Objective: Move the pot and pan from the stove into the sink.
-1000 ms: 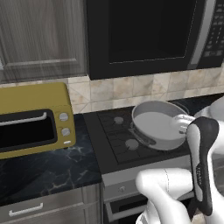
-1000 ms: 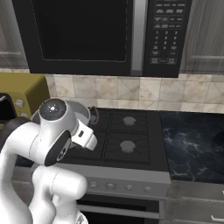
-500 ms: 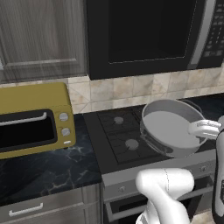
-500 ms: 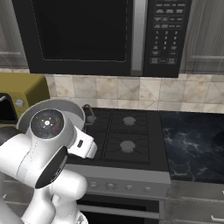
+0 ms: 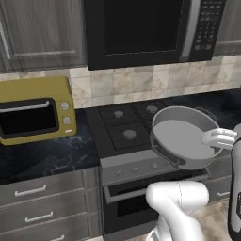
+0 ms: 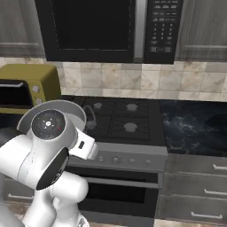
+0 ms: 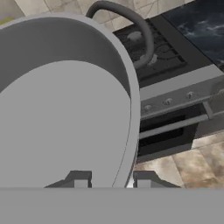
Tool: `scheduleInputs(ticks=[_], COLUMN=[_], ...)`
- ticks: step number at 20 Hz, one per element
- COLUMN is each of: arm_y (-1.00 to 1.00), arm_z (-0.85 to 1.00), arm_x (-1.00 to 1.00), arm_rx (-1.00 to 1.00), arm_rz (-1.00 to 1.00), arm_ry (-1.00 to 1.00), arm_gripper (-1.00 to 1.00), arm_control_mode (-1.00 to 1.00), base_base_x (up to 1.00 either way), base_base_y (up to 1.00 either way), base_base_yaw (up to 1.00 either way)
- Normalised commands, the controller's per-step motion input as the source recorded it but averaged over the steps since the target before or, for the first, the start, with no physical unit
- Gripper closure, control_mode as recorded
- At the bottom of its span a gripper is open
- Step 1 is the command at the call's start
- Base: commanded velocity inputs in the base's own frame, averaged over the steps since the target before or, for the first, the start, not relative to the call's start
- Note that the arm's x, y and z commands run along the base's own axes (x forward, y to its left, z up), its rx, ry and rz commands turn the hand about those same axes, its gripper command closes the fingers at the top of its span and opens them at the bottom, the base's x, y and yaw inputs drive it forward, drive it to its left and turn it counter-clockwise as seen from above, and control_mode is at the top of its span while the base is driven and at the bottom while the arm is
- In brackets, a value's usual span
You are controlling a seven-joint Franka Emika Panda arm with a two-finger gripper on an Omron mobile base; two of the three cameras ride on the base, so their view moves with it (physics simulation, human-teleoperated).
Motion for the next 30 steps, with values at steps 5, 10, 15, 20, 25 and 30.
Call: scheduleInputs(ticks=[5, 10, 15, 20, 25, 30], arm_y=[0.00, 0.00, 0.00, 0.00, 0.00, 0.00], arm_z=[0.00, 0.00, 0.00, 0.00, 0.00, 0.00], arm_x=[0.00, 0.00, 0.00, 0.00, 0.00, 0.00], arm_rx=[0.00, 0.00, 0.00, 0.00, 0.00, 0.00], arm_rz=[0.00, 0.00, 0.00, 0.00, 0.00, 0.00], arm_ry=[0.00, 0.00, 0.00, 0.00, 0.00, 0.00], arm_gripper=[1.00, 1.00, 1.00, 1.00, 1.00, 1.00], arm_control_mode=[1.00, 1.00, 1.00, 1.00, 1.00, 1.00], base_base_x=[-0.48, 0.00, 0.03, 0.01, 0.00, 0.00], base_base_y=[-0.26, -0.29, -0.20, -0.13, -0.11, -0.11], base_base_yaw=[-0.10, -0.38, -0.48, -0.49, -0.50, -0.50])
